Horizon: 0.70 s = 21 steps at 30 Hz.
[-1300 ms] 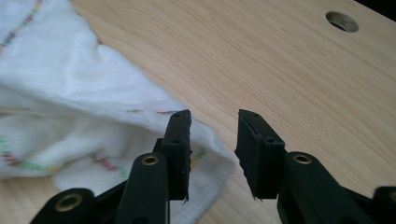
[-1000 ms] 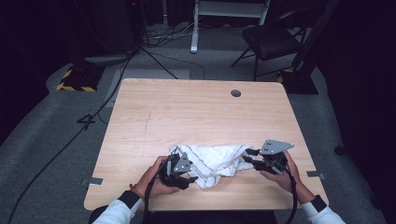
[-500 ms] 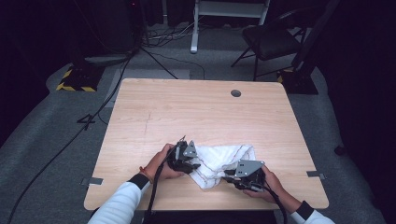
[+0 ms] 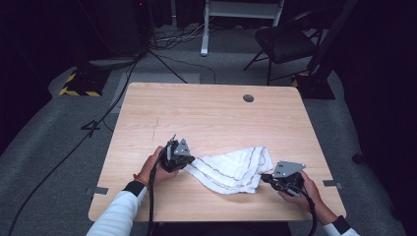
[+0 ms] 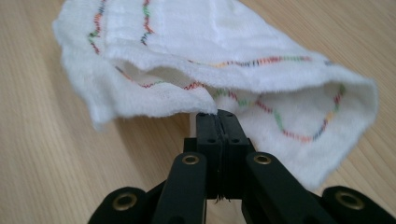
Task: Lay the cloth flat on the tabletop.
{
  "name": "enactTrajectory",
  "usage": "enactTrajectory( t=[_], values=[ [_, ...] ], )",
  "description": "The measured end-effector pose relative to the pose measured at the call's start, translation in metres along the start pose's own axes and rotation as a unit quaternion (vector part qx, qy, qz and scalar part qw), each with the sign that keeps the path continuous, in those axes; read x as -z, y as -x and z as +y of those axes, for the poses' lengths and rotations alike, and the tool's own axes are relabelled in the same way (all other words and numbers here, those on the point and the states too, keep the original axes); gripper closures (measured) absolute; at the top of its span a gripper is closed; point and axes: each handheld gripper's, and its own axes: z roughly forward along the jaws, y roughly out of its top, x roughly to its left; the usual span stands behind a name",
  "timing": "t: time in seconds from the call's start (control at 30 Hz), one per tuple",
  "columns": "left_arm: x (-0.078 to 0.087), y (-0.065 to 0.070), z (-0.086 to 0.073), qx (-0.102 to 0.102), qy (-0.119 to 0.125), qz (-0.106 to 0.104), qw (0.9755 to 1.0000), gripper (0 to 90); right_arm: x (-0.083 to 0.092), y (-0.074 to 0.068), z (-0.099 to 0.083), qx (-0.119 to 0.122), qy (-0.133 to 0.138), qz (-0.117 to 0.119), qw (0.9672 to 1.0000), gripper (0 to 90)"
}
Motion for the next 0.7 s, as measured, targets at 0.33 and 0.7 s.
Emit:
enactTrajectory(
  t=[0.33,0.7],
  values=[
    [-0.018,0.052,0.042,-0.052,0.025,-0.044,0.9974,61.2,0.023,0.029,-0.022,-0.095,0.024,-0.055,0.9937,72.0],
    [-0.078,0.108,0.093,-0.105,0.010,-0.119,0.9873,41.3,0.003,-0.004,-0.003,-0.050,0.024,0.013,0.9984,55.5]
  ],
)
